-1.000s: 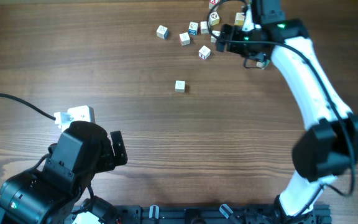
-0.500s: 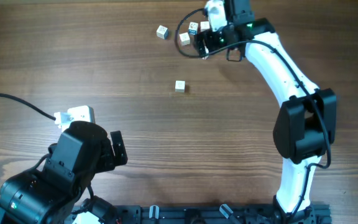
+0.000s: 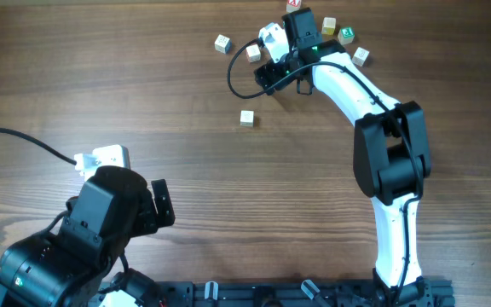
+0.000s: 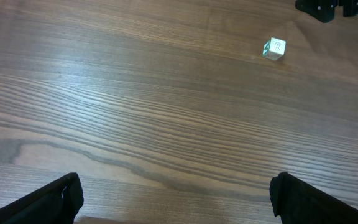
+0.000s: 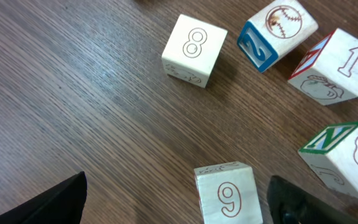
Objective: Form a horizontal line
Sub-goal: 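Reach the right gripper forward to the block cluster, then grasp the white block with number 9 using the right gripper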
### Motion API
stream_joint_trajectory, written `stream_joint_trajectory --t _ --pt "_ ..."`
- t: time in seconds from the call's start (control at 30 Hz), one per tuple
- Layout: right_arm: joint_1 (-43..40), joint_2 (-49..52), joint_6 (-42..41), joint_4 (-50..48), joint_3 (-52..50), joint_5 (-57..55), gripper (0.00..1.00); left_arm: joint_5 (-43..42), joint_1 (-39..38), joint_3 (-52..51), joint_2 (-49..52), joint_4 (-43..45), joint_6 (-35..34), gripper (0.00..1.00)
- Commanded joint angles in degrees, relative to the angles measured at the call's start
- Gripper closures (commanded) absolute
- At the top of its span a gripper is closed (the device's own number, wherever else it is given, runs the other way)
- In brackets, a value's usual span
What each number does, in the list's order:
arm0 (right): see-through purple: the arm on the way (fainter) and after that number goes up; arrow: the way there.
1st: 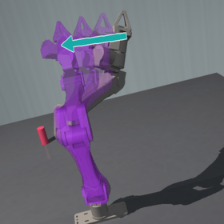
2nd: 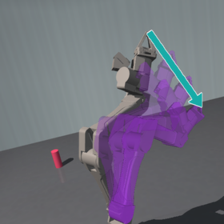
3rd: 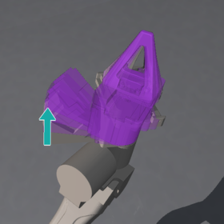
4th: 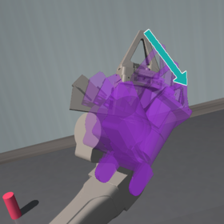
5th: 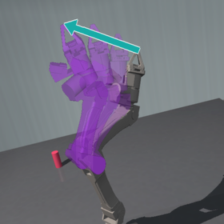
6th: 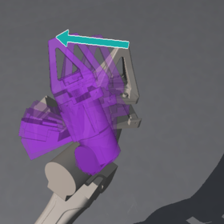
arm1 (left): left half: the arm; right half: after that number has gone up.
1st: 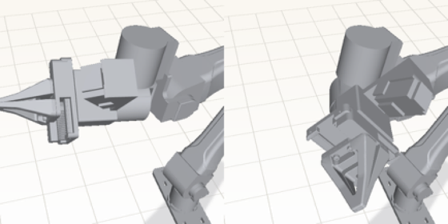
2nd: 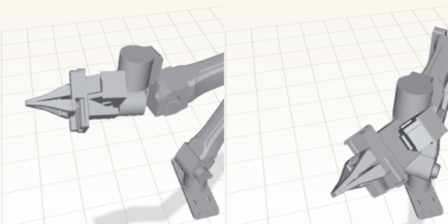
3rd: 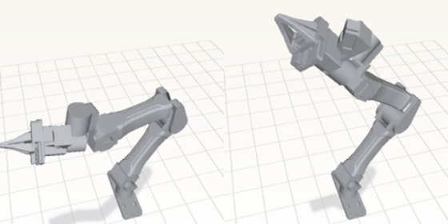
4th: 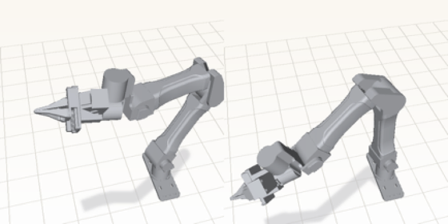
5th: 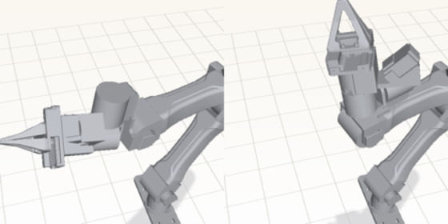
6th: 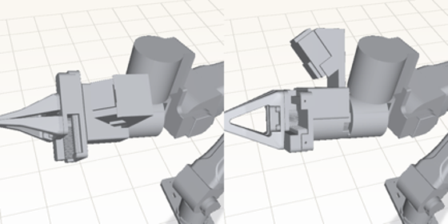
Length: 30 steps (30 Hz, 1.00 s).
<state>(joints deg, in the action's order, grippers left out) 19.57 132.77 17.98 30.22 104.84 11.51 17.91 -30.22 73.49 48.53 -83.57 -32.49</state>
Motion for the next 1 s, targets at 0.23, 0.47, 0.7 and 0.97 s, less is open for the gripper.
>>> stream_joint_trajectory --t 0.23,0.47,0.7,0.97 --pt "-1.81 2.97 2.89 -0.98 1.25 -1.57 0.12 -0.31 0.35 -0.22 -0.11 0.13 -1.01 0.00" --pt "-1.86 3.98 2.99 -2.38 1.25 -1.60 0.32 -0.31 0.35 -0.22 -0.11 0.15 -1.01 0.00" --pt "-1.86 3.98 2.82 -2.38 1.25 -2.67 0.46 -0.31 0.35 -0.22 -0.11 0.13 -1.01 0.00" --pt "-1.86 3.98 0.22 -2.34 1.25 -5.81 0.64 -0.31 0.35 -0.22 -0.11 0.13 -1.01 0.00"
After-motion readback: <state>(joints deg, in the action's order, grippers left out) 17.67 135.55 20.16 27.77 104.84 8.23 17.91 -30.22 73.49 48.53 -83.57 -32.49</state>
